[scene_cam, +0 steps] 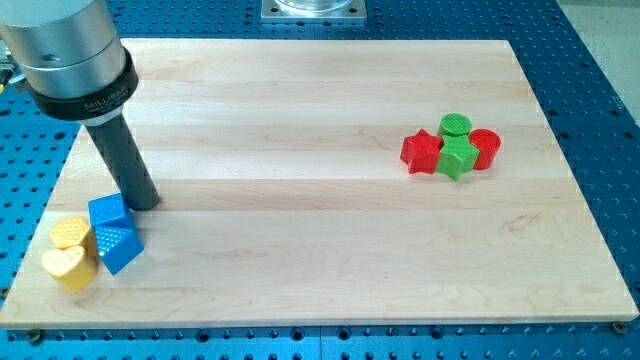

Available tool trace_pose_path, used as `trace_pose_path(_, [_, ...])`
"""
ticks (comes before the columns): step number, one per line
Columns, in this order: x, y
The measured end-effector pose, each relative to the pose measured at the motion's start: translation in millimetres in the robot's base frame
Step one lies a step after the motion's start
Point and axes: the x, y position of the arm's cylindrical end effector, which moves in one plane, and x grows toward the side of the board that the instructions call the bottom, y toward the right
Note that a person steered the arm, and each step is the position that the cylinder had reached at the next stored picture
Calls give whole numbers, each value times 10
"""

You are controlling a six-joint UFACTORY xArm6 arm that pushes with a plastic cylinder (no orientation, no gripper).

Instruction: Move your arm close to the blue blocks

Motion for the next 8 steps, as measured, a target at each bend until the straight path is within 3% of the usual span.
trace_pose_path(8, [-171, 5])
